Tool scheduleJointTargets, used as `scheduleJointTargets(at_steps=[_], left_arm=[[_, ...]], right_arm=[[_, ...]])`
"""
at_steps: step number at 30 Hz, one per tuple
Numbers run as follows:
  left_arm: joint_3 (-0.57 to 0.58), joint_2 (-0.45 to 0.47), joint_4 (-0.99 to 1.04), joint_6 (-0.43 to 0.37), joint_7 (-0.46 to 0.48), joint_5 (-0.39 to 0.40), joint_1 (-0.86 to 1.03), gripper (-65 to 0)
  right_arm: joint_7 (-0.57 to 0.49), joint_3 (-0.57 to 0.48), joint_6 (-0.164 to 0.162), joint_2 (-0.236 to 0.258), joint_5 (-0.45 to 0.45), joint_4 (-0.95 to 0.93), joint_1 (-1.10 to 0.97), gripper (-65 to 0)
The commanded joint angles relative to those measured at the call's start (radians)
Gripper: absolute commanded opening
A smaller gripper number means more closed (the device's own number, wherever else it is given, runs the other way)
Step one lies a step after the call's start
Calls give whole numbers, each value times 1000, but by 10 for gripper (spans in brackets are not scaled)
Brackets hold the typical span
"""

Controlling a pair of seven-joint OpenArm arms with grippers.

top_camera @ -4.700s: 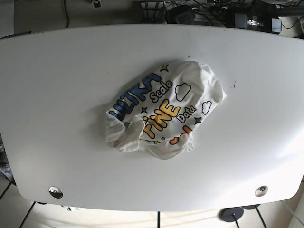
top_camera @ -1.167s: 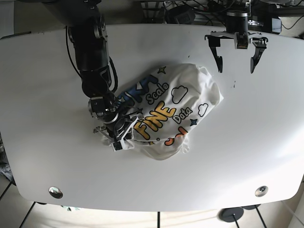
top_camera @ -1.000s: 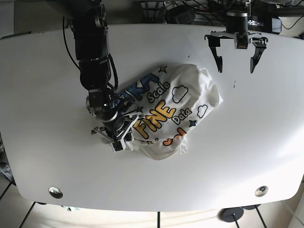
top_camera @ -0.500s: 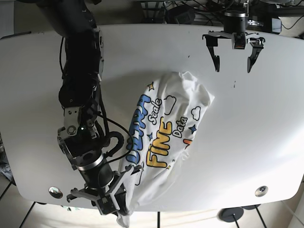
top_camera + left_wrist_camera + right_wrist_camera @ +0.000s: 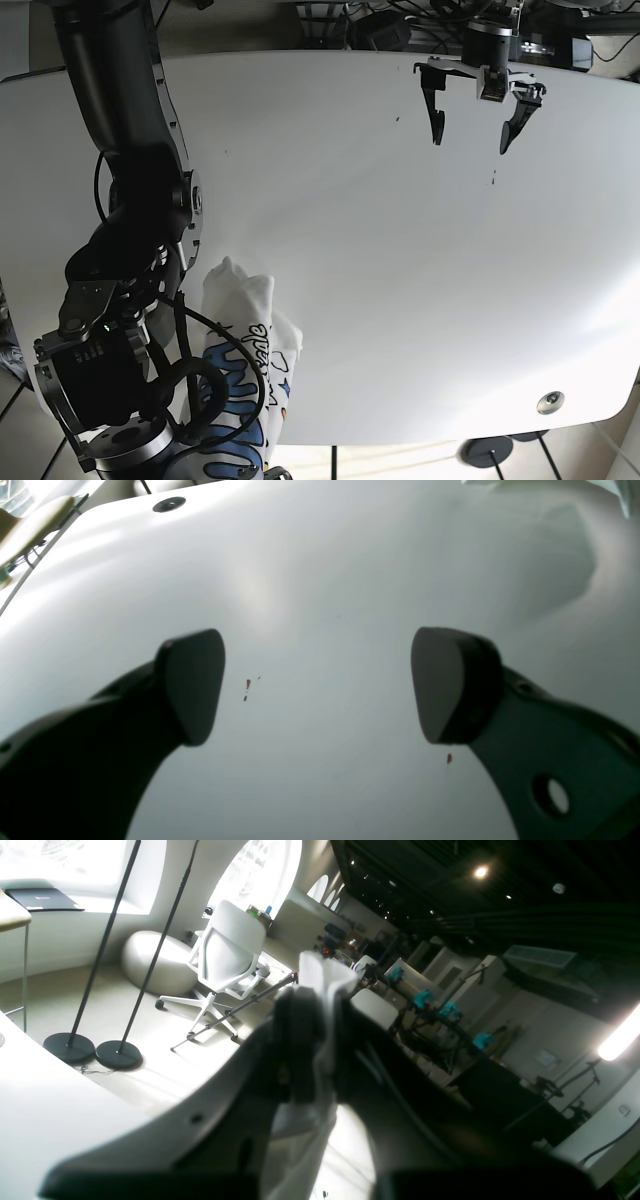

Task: Fold the T-shirt properly
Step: 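Lift the shirt with the right gripper and let it hang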

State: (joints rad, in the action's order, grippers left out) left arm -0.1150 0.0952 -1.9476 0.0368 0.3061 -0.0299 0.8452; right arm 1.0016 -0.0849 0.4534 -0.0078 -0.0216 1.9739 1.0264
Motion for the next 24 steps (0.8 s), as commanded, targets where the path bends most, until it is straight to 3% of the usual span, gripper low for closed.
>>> scheduleJointTargets(at_steps=[1, 7, 11, 21, 24], left_arm=[[-2, 4, -22, 7, 97, -3, 6, -108], [2, 5, -22, 84, 117, -5, -40, -108], [-1, 5, -22, 84, 118, -5, -71, -108], [-5, 16, -45, 85, 121, -2, -43, -108], [-2, 76, -37, 85, 190, -2, -2, -108]], right_arm=[[-23, 3, -5, -2, -2, 8, 39, -631], [-25, 3, -5, -7, 4, 8, 133, -631], [-25, -62, 18, -8, -1, 34, 157, -631], [-25, -89, 15, -7, -2, 32, 150, -631], [-25, -89, 15, -5, -2, 34, 139, -631]])
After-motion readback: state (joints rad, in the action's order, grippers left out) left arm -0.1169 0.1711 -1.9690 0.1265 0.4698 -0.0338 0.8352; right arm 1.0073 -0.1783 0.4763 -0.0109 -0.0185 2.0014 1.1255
